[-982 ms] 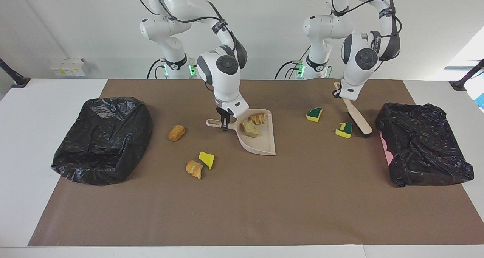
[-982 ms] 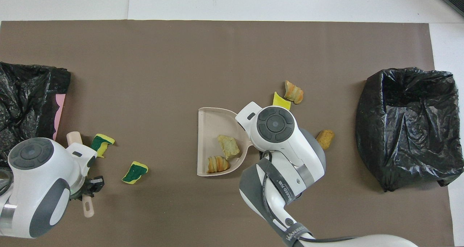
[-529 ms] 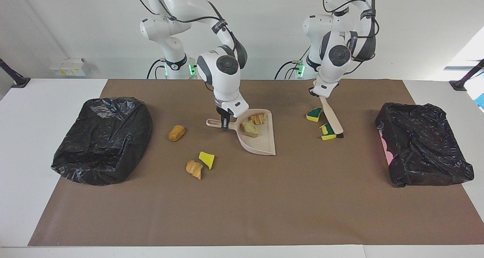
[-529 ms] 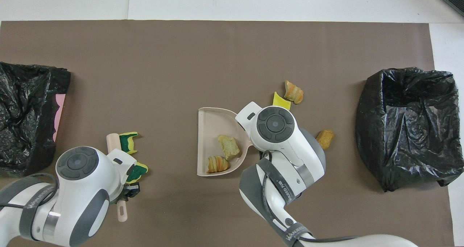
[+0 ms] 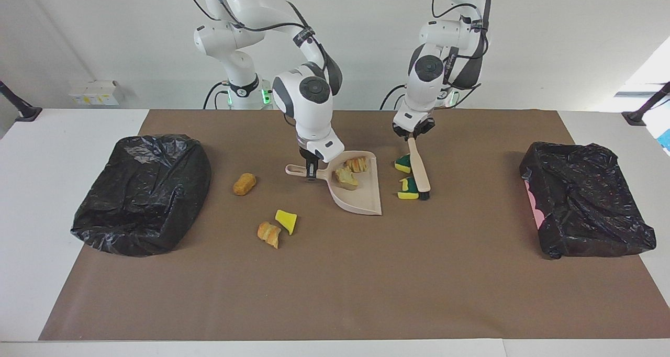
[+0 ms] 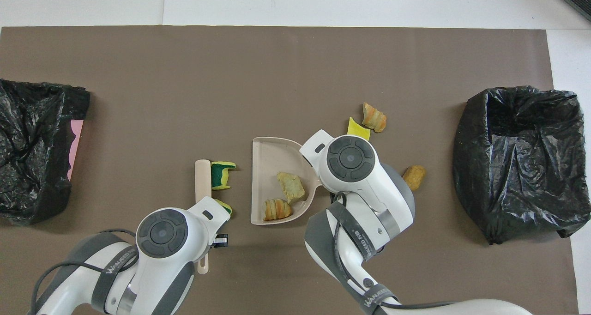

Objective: Sweep and dump trash in bin
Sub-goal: 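Sweep the green sponges into the dustpan with the left gripper's brush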

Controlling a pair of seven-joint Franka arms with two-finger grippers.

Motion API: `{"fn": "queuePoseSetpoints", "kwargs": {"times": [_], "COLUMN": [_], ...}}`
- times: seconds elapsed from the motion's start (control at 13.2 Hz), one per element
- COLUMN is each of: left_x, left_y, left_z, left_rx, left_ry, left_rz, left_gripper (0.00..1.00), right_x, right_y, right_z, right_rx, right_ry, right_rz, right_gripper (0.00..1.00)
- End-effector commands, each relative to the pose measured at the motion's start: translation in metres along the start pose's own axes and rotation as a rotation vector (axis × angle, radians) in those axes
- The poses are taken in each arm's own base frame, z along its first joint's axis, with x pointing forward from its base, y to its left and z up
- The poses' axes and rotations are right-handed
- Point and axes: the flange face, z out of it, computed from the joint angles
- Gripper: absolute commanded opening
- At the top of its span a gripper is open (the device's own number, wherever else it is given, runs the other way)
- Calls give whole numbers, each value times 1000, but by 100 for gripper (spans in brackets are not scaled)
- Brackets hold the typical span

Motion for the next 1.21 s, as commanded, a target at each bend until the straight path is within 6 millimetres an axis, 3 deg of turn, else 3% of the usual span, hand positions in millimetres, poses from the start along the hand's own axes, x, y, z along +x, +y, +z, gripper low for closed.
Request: {"fn": "queuePoseSetpoints", "kwargs": {"times": [0.0,0.38,0.53,0.76,1.06,1.13], "left_x": [-4,-14,-6,14,30,42], "left_y": [25,66,85,116,103,89], "left_z": [-8,-15,-25,-55,-62,-72], "left_rx": [-17,-152,-188,-288,-303,-316], "left_ry": [25,51,41,9,20,39], "left_rz": [66,83,114,85,37,10], "left_gripper": [0,0,0,0,0,0], "right_x": [3,3,3,0,-2,-2], "right_y": [0,0,0,1,2,3], "right_z": [9,9,9,10,11,10], "right_rx": [-21,-21,-22,-17,-10,-12], "right_ry": [-9,-9,-10,-13,-18,-17], "right_rz": [-1,-1,-2,2,6,7], "right_gripper": [0,0,0,0,0,0]}}
